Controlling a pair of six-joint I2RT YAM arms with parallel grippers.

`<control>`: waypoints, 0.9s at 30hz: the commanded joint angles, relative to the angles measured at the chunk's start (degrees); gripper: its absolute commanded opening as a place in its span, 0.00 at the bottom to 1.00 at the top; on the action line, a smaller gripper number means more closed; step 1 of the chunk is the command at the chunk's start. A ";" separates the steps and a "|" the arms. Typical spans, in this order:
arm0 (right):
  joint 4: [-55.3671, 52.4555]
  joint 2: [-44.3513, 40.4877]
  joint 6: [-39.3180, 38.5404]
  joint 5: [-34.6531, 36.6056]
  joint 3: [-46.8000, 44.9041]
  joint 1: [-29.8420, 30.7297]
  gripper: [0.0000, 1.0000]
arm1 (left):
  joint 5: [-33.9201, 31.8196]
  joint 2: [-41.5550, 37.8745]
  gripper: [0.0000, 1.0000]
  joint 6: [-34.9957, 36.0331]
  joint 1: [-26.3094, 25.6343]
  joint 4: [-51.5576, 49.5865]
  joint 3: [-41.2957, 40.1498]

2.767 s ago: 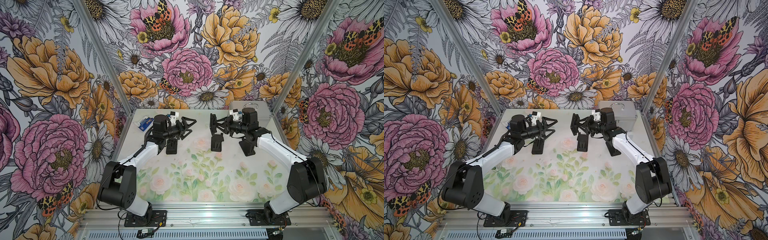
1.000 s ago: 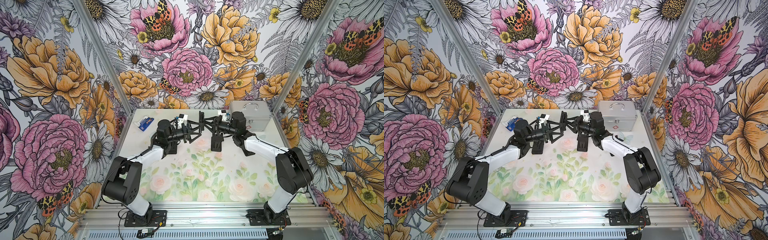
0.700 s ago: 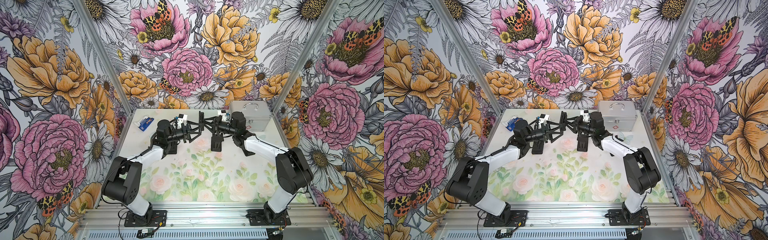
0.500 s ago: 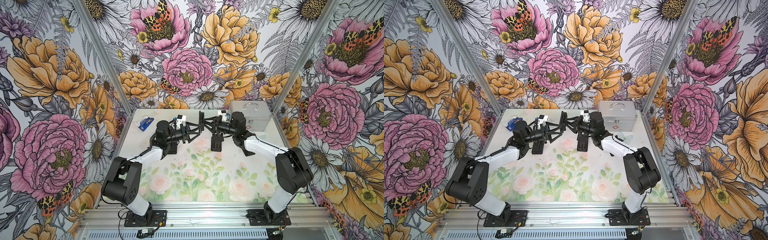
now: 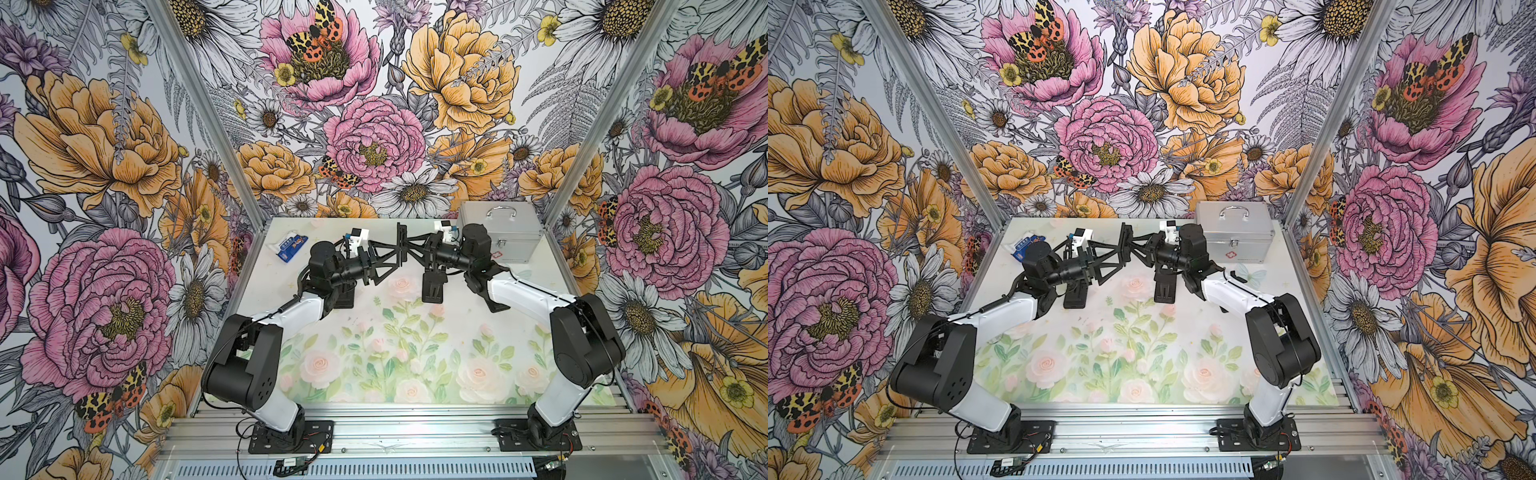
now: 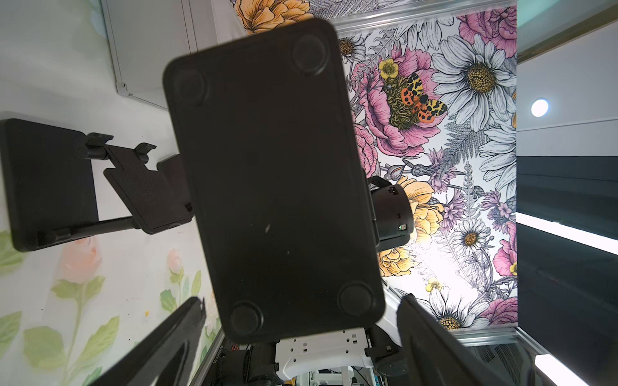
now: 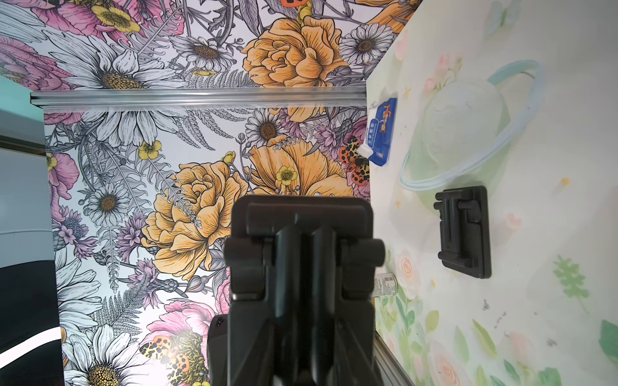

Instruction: Open the phone stand

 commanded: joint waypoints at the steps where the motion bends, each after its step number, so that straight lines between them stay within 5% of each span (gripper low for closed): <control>1: 2.87 0.60 0.49 -0.86 1.33 0.56 0.00 | -0.92 0.12 0.91 -0.89 0.90 2.39 0.82; 17: 2.81 2.36 0.80 -0.56 2.37 2.04 0.00 | 0.03 0.97 0.80 -1.95 1.84 3.90 1.50; 27: 2.80 3.21 0.89 -0.31 3.08 2.76 0.00 | 0.59 0.84 0.91 -2.47 2.23 4.44 1.62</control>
